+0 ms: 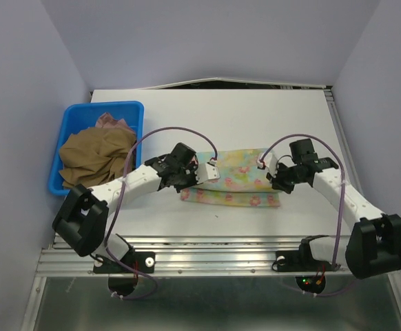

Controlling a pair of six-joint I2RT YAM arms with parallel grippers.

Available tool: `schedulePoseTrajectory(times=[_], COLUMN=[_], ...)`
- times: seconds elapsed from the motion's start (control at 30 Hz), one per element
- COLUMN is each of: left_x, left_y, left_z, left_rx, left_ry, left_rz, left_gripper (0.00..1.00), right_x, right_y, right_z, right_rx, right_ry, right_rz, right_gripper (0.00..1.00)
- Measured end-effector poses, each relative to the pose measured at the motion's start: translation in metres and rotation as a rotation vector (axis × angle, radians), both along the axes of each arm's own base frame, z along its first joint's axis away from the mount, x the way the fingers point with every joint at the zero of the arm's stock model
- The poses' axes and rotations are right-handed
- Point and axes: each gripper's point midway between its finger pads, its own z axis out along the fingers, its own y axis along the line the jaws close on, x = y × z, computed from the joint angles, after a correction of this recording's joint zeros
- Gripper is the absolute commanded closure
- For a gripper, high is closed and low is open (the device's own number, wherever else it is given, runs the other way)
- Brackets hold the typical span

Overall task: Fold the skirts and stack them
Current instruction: Fold the skirt

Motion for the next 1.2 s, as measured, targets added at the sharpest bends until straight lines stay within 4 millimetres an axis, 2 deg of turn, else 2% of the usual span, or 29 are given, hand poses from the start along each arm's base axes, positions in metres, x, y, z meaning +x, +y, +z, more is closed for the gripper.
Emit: schedulePoseTrajectory(times=[0.07, 0.13, 0.23, 0.27, 0.3, 0.33, 0.4, 0.43, 0.47, 0.5, 0.57, 0.63, 0.77, 0.83, 0.9, 1.0, 1.07, 1.1, 1.2], left_x=[-0.002, -0.008, -0.020, -0.029, -0.036, -0.042, -0.054, -0.057, -0.058, -0.059, -0.061, -0.064, -0.078, -0.076, -0.065, -0.042, -0.026, -0.018, -0.012], left_y=[-0.001, 0.000, 0.000, 0.000, -0.001, -0.002, -0.006, -0.007, -0.007, -0.006, -0.003, -0.001, 0.001, -0.007, -0.021, -0.035, -0.041, -0.041, -0.036], left_z=[0.007, 0.005, -0.009, -0.017, -0.021, -0.025, -0.032, -0.033, -0.034, -0.035, -0.036, -0.035, -0.016, 0.002, 0.025, 0.049, 0.050, 0.043, 0.012], left_rx=[-0.011, -0.003, 0.020, 0.035, 0.044, 0.052, 0.063, 0.067, 0.068, 0.071, 0.082, 0.086, 0.054, 0.014, -0.051, -0.130, -0.150, -0.147, -0.110], left_ry=[-0.032, -0.036, -0.026, -0.014, -0.006, 0.003, 0.017, 0.021, 0.024, 0.026, 0.036, 0.048, 0.088, 0.086, 0.066, 0.049, 0.049, 0.067, 0.153], left_rz=[-0.001, -0.010, -0.034, -0.050, -0.067, -0.081, -0.110, -0.118, -0.121, -0.121, -0.119, -0.122, -0.135, -0.132, -0.114, -0.045, 0.010, 0.054, 0.154], left_gripper=[1.00, 1.00, 1.00, 0.98, 0.87, 0.81, 0.76, 0.73, 0.69, 0.63, 0.58, 0.57, 0.61, 0.63, 0.63, 0.64, 0.64, 0.64, 0.64], right_x=[0.001, 0.000, -0.010, -0.017, -0.023, -0.029, -0.040, -0.044, -0.047, -0.049, -0.050, -0.048, -0.032, -0.013, 0.010, 0.038, 0.052, 0.060, 0.073], right_y=[-0.003, -0.005, -0.010, -0.012, -0.014, -0.015, -0.018, -0.018, -0.019, -0.019, -0.020, -0.020, -0.017, -0.011, -0.003, 0.010, 0.017, 0.021, 0.025], right_z=[0.010, 0.016, 0.004, -0.006, -0.014, -0.022, -0.035, -0.039, -0.042, -0.044, -0.043, -0.037, -0.008, 0.018, 0.045, 0.068, 0.069, 0.063, 0.034], right_rx=[-0.015, -0.024, -0.047, -0.057, -0.066, -0.074, -0.088, -0.093, -0.097, -0.099, -0.104, -0.102, -0.080, -0.046, -0.002, 0.068, 0.104, 0.115, 0.111], right_ry=[-0.058, -0.095, -0.105, -0.088, -0.068, -0.049, -0.021, -0.012, -0.005, -0.003, -0.012, -0.039, -0.105, -0.136, -0.161, -0.161, -0.137, -0.105, -0.001], right_rz=[0.027, 0.045, 0.074, 0.082, 0.089, 0.094, 0.110, 0.118, 0.126, 0.133, 0.139, 0.131, 0.077, 0.014, -0.044, -0.106, -0.142, -0.164, -0.214], right_gripper=[0.99, 0.99, 0.99, 0.99, 0.99, 0.97, 0.93, 0.88, 0.79, 0.79, 0.78, 0.78, 0.78, 0.77, 0.76, 0.75, 0.75, 0.75, 0.75])
